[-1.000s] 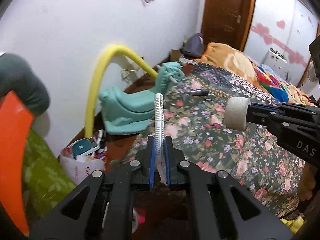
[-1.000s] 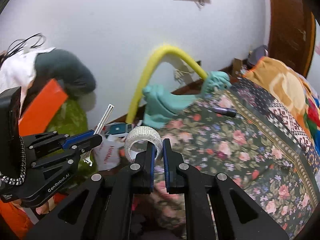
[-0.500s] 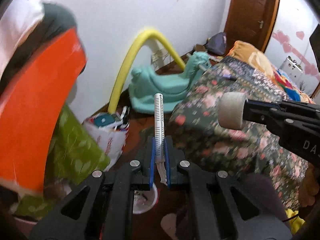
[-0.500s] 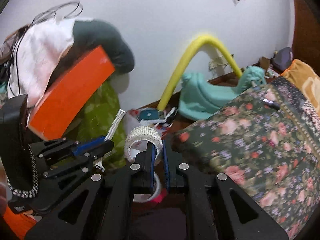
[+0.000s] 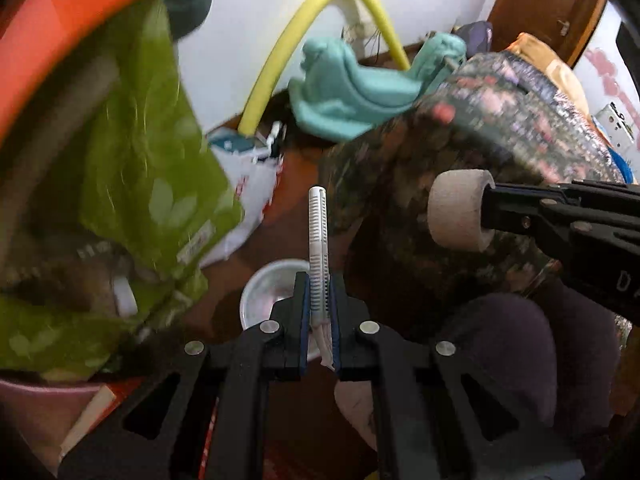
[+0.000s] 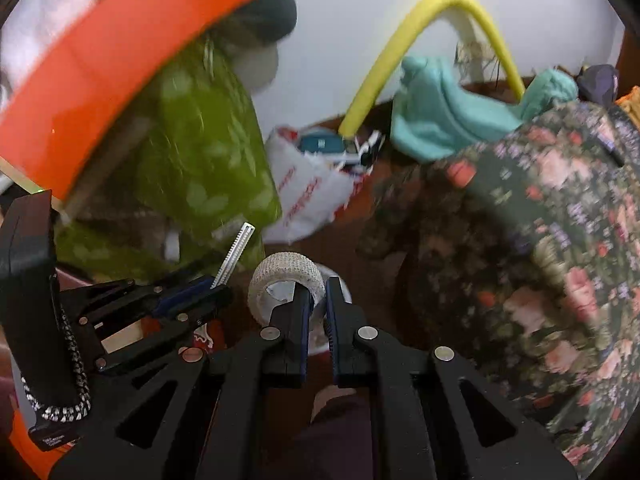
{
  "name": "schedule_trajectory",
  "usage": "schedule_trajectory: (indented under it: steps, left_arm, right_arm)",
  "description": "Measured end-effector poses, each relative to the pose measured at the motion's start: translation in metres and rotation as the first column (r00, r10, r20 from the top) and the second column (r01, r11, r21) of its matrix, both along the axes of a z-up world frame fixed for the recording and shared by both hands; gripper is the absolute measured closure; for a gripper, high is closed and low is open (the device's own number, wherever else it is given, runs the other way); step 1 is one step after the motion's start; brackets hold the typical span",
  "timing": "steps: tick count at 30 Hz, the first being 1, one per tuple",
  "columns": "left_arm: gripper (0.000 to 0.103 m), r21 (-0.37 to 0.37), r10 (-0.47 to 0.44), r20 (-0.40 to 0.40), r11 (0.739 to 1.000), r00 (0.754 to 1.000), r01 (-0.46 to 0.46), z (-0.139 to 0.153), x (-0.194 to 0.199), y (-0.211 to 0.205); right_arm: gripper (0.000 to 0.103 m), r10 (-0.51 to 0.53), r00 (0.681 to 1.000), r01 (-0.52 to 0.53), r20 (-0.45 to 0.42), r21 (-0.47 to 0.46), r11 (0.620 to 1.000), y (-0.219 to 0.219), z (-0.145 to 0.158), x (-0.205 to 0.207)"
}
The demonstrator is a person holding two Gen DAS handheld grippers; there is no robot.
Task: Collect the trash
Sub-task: 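Carry the comb and tape roll in both grippers over the white bin, then open both grippers to drop the comb and tape roll into the bin, then move both grippers back over the bed toward the purple lipstick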
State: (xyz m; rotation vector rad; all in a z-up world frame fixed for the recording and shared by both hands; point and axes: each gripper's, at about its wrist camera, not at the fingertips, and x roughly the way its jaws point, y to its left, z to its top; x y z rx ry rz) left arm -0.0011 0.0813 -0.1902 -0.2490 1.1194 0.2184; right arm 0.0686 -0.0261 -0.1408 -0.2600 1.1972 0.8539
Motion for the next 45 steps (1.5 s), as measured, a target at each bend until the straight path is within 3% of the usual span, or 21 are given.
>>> schedule_trajectory:
  steps: [12, 21, 23, 25, 27, 37, 45]
  left_arm:
    - [0.095, -0.076, 0.081, -0.187, 0.992, 0.979, -0.097, -0.092, -0.008, 0.034]
    - [0.095, -0.121, 0.114, -0.251, 0.982, 0.961, -0.148, -0.125, 0.0, 0.056]
    - [0.095, -0.132, 0.124, -0.236, 0.979, 0.964, -0.158, -0.124, 0.001, 0.06]
    - [0.091, -0.131, 0.124, -0.233, 0.979, 0.964, -0.158, -0.12, 0.001, 0.06]
    - [0.085, -0.112, 0.121, -0.225, 0.982, 0.967, -0.149, -0.117, 0.001, 0.06]
    - [0.085, -0.059, 0.089, -0.173, 0.993, 0.981, -0.1, -0.081, 0.002, 0.045]
    - [0.085, -0.01, 0.055, -0.085, 0.998, 0.995, -0.056, -0.027, 0.007, 0.021]
  right_arm:
    - [0.095, 0.047, 0.986, -0.072, -0.159, -0.154, 0.985, 0.052, -0.082, 0.004]
    - [0.095, 0.054, 0.964, -0.114, -0.259, -0.22, 0.969, 0.078, -0.116, 0.012]
    - [0.092, 0.055, 0.95, -0.121, -0.307, -0.2, 0.972, 0.079, -0.12, 0.015]
    - [0.079, 0.063, 0.94, -0.13, -0.335, -0.183, 0.975, 0.08, -0.119, 0.016]
    - [0.066, 0.058, 0.953, -0.118, -0.297, -0.186, 0.976, 0.078, -0.114, 0.015]
    - [0.066, 0.048, 0.979, -0.078, -0.2, -0.144, 0.987, 0.055, -0.072, 0.018]
    - [0.066, 0.004, 0.998, -0.008, -0.07, -0.063, 0.998, 0.009, -0.015, 0.023]
